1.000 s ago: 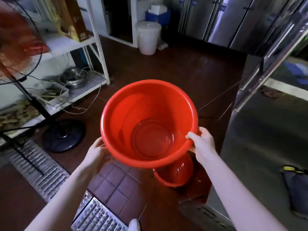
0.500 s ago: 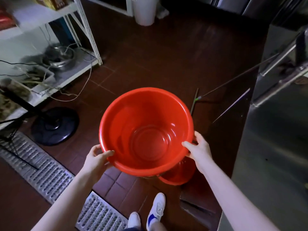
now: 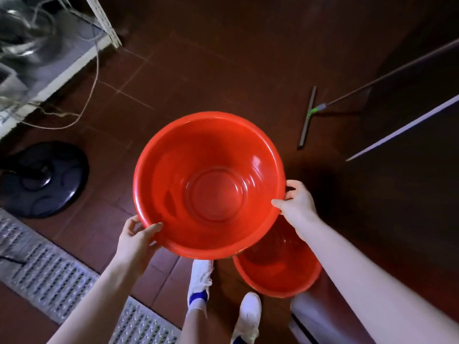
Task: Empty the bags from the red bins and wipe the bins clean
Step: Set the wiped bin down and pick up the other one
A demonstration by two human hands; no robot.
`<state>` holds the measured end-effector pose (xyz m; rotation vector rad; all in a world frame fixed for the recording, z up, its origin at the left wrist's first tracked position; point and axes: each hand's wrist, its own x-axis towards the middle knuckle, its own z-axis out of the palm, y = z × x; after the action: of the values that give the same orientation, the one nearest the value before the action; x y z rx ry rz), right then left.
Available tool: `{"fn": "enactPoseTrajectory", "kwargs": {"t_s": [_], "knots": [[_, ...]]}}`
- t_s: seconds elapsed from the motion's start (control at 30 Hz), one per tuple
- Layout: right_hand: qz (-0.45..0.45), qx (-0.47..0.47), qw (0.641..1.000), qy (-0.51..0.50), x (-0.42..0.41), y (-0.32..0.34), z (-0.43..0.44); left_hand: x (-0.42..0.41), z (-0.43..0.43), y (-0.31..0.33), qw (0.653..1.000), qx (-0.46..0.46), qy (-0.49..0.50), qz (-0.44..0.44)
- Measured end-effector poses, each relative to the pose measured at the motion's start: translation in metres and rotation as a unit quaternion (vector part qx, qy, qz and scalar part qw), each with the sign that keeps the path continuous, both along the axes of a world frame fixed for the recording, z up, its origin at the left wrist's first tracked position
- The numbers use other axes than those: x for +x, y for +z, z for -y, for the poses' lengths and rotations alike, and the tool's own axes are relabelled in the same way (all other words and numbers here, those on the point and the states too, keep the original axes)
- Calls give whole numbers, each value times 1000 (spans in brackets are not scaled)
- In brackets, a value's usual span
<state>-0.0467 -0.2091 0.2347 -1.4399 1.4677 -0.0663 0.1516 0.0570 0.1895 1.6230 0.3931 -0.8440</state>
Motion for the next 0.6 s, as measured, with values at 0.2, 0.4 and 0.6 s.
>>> {"fn": "enactPoseTrajectory", "kwargs": {"t_s": [0.2, 0.4, 0.6], "knots": [[-61, 5, 998, -3, 58, -108, 46, 66, 55, -97, 999, 10, -41, -3], [-83, 21, 996, -28, 101, -213, 89, 119, 98, -181, 993, 31, -106, -34], [-108, 36, 992, -46, 104, -280, 113, 129, 128, -240, 985, 41, -158, -53]]}}
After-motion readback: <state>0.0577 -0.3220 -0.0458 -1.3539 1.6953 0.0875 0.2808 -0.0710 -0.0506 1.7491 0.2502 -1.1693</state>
